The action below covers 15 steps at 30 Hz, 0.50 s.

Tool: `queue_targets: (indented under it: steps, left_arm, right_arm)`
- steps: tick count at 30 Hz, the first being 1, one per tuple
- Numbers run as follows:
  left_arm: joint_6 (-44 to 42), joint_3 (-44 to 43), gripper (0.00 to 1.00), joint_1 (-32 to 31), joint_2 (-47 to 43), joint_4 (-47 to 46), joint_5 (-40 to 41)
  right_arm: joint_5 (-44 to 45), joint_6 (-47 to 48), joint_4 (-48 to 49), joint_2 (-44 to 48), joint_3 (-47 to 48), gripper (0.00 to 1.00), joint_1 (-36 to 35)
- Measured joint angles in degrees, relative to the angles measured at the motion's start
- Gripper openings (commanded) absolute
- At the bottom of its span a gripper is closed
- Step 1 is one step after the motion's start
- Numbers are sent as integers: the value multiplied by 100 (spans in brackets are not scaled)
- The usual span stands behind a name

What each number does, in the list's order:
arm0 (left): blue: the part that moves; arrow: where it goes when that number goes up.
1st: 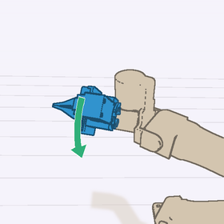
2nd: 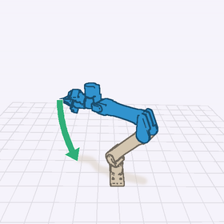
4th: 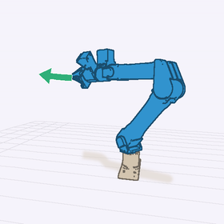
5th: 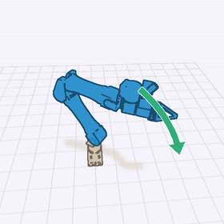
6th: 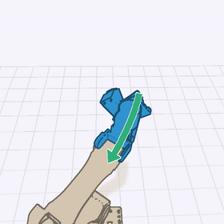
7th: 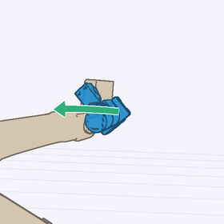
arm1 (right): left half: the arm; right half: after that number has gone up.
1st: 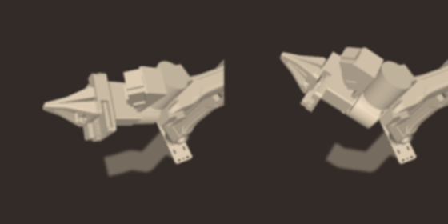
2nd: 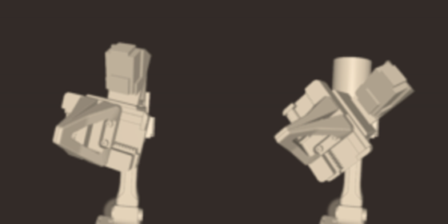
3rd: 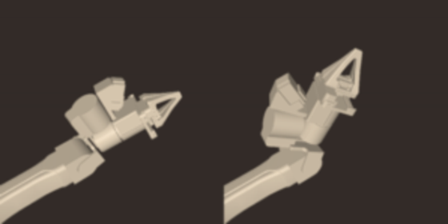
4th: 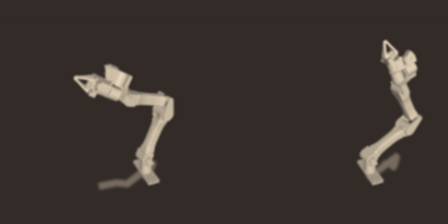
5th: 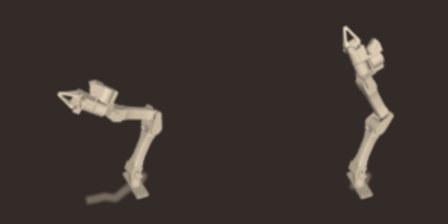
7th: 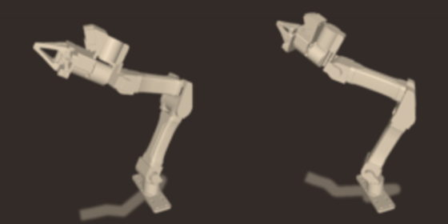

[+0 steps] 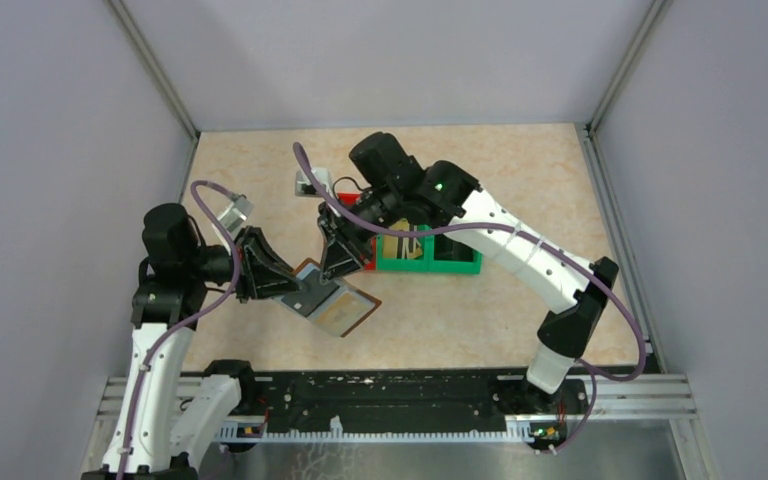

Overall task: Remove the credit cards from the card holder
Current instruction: Remove the credit card from the card holder.

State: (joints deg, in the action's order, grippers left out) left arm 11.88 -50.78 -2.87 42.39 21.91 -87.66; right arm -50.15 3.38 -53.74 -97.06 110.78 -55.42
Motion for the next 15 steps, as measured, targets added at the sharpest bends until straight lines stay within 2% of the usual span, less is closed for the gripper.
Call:
queue_targets:
  steps: [2, 3, 7, 12, 15]
  left_arm:
    - [28, -2, 0, 0, 2, -2, -2]
    - [44, -2, 0, 0, 4, -9, -4]
    - [330, 0, 0, 2, 42, -227, 319]
    - [1231, 179, 0, 2, 63, -1021, 903]
    - [1722, 269, 0, 0, 63, -1399, 1187]
  right_arm:
    - [61, -76, 79, 4, -15, 36, 13]
    - [120, -162, 225, 37, -79, 38, 39]
    - [387, -929, 1217, 503, -957, 42, 352]
    - [1174, -2232, 3005, 1744, -2522, 47, 1154]
    - [1497, -2861, 3978, 2479, -3198, 48, 1296]
